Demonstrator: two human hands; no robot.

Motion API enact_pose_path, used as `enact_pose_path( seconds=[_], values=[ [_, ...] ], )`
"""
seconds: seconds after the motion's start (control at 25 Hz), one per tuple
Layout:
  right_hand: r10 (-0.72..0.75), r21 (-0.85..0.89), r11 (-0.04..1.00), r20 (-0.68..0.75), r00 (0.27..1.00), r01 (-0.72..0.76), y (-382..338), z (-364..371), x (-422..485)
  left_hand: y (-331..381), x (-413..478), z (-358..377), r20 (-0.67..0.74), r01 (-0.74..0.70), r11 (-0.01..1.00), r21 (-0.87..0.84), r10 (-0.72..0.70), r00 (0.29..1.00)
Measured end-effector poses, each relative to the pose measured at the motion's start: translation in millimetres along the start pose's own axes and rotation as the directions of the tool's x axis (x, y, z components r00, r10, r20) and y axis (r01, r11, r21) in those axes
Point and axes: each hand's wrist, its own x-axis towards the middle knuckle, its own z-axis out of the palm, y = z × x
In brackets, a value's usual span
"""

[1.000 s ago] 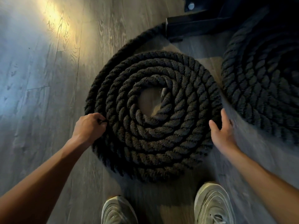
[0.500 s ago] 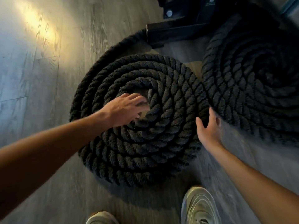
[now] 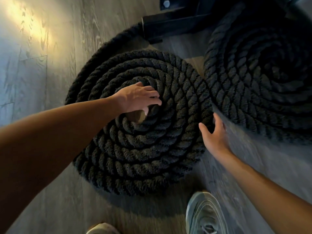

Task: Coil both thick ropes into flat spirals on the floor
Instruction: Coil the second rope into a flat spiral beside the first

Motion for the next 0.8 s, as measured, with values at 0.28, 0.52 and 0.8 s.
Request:
enact_pose_path(
  seconds=[0.28,0.52,0.8],
  values=[
    [0.029,-0.014,0.999,0.011,1.000,-0.029,2.9,0.0,-38.3,7.8,-13.7,0.3,0.126,0.319,0.944,0.084,-0.327,0.936],
    [-0.007,-0.143,0.990,-0.011,1.000,0.006,2.9,21.0,-66.4,12.7,-14.5,-2.4,0.225,0.437,0.895,0.089,-0.445,0.867],
    [-0.064,-0.191,0.976,0.188,0.980,0.100,8.7,-13.2,-11.4,6.4,0.7,-8.9,0.266,0.573,0.819,-0.039,-0.544,0.796]
  ],
)
